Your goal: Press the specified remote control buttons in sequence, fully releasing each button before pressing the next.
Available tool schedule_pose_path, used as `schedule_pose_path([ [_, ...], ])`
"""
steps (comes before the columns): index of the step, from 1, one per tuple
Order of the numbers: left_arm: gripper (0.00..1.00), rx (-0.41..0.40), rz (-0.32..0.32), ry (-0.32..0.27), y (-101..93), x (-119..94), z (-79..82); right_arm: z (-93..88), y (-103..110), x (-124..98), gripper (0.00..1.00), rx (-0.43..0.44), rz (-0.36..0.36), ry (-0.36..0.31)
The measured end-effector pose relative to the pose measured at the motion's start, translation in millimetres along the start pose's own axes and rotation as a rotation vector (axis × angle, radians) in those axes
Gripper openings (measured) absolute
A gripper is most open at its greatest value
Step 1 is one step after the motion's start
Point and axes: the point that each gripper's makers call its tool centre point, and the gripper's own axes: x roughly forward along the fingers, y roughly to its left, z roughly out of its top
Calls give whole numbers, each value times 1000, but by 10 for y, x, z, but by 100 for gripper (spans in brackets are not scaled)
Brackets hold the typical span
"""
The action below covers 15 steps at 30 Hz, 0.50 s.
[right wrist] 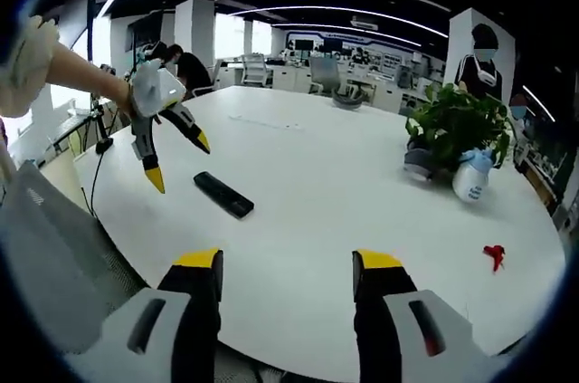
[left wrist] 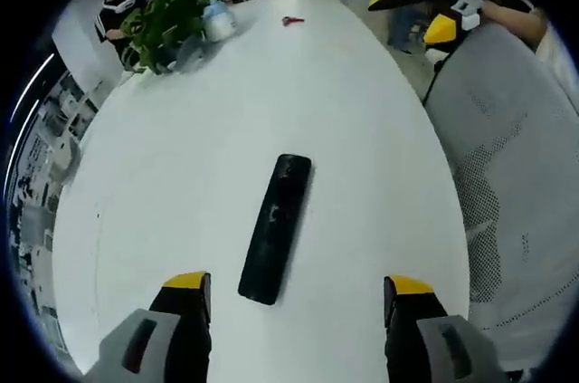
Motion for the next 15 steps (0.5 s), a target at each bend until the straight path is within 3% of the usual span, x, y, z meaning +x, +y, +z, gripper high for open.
schedule_pose_path([
  [3, 75, 37, 5, 39, 76, 33, -18, 4, -33, -11, 56, 12, -13, -5],
  [15, 58, 58, -45, 81, 223, 136, -2, -12, -78, -22, 52, 42, -32, -6],
])
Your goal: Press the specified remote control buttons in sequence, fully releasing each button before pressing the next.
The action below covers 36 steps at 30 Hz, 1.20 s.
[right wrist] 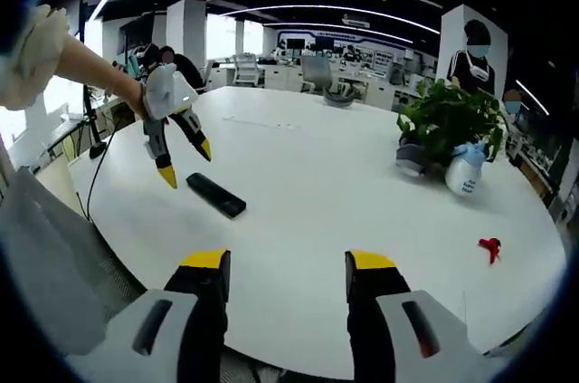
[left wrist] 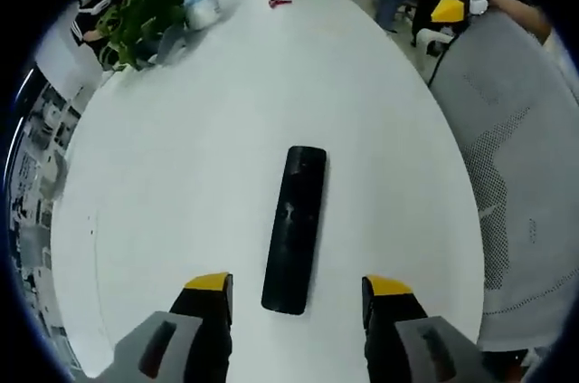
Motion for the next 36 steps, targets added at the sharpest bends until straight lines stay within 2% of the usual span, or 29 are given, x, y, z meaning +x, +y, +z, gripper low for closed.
schedule_pose_path([
  [8, 51, 33, 6, 30, 105, 89, -13, -23, -19, -5, 51, 19, -4, 8],
  [13, 48, 45, 0, 27, 153, 131, 26, -36, -19, -6, 51, 29, -2, 12],
  [18, 47, 67, -25, 46, 131, 222, 11, -59, -13, 5, 51, 27, 2, 24],
  [22, 42, 86, -27, 59, 139, 256, 1, -67, -32, 7, 50, 36, -2, 26],
  [29, 42, 97, -20, 70, 162, 287, -44, -77, -14, 13, 50, 43, 6, 32],
  [36, 41, 99, -42, 63, 153, 320, -4, -91, -17, 15, 49, 46, 7, 39],
])
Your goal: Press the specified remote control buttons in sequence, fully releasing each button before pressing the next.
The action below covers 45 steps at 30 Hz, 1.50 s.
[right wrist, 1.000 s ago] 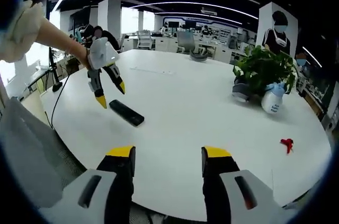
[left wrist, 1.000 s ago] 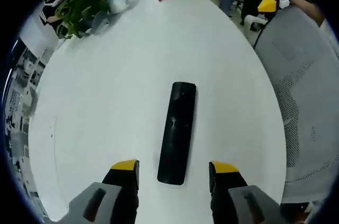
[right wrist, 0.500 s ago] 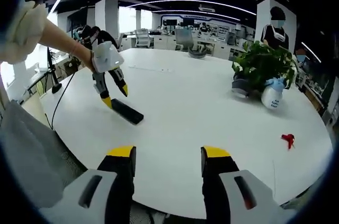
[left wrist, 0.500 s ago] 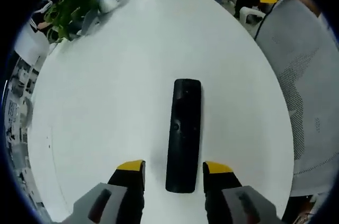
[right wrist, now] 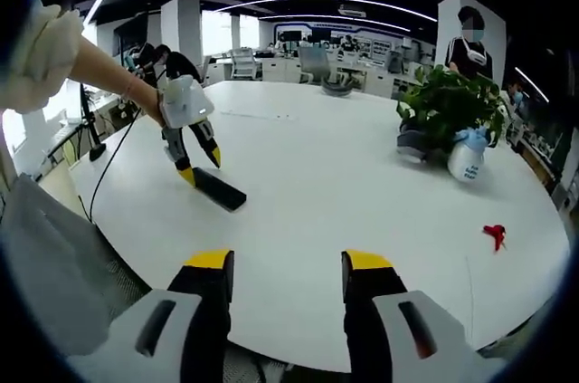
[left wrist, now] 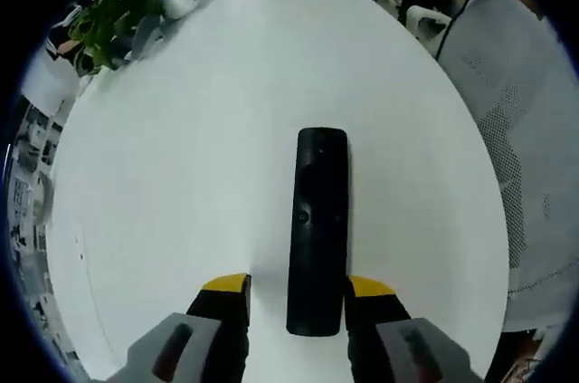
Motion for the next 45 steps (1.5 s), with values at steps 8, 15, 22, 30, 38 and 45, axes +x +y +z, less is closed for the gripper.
schedule_pose_path([
  [8, 25, 0, -34, -16, -66, 7, 13, -8, 13, 3, 48, 3, 7, 5],
  [15, 25, 3, -27, -24, -63, 8, 15, -19, 35, 8, 47, -3, 17, 11],
  [22, 25, -54, -13, -16, -61, 8, 5, -18, 36, 11, 46, -1, 20, 11],
  [30, 24, -108, -11, -42, -149, 3, 14, -25, 50, 15, 45, -7, 25, 14],
  [38, 24, -116, -16, -49, -305, -9, 18, -39, 64, 21, 44, -18, 31, 22],
  [45, 24, -143, -13, -56, -440, -11, 32, -44, 86, 25, 44, -31, 40, 28],
])
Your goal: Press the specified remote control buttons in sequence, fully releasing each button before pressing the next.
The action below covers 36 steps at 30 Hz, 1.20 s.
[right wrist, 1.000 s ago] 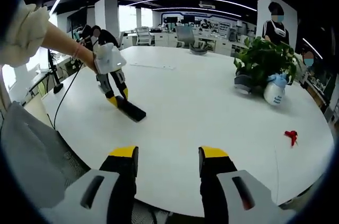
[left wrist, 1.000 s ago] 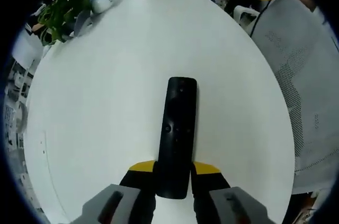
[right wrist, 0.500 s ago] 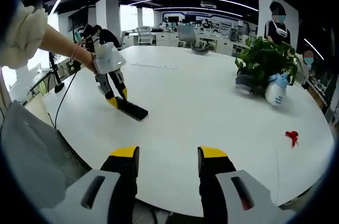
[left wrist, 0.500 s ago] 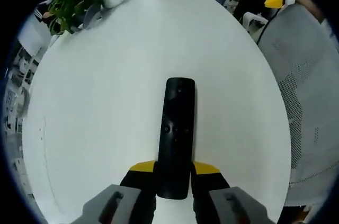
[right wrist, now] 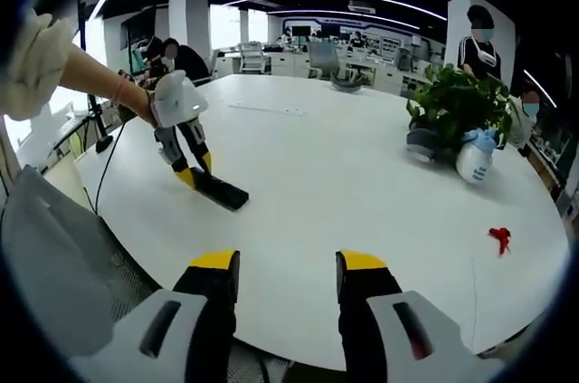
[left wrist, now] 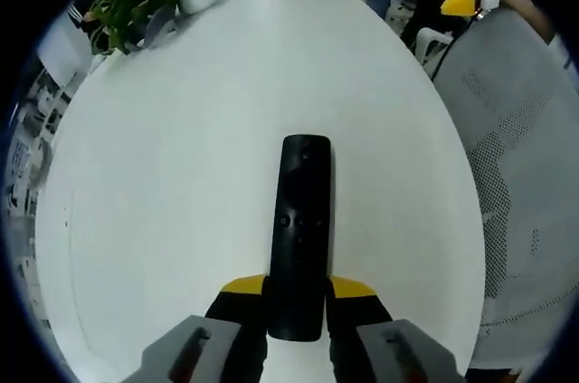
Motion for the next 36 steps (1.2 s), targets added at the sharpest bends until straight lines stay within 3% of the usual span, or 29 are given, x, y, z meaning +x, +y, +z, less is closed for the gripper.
schedule_pose_path([
  [14, 24, -47, 9, -11, -395, -4, -33, -15, 62, 16, 43, -32, 24, 16],
  [36, 24, -29, 10, -20, -957, -17, -85, -36, 149, 31, 40, -75, 57, 38],
])
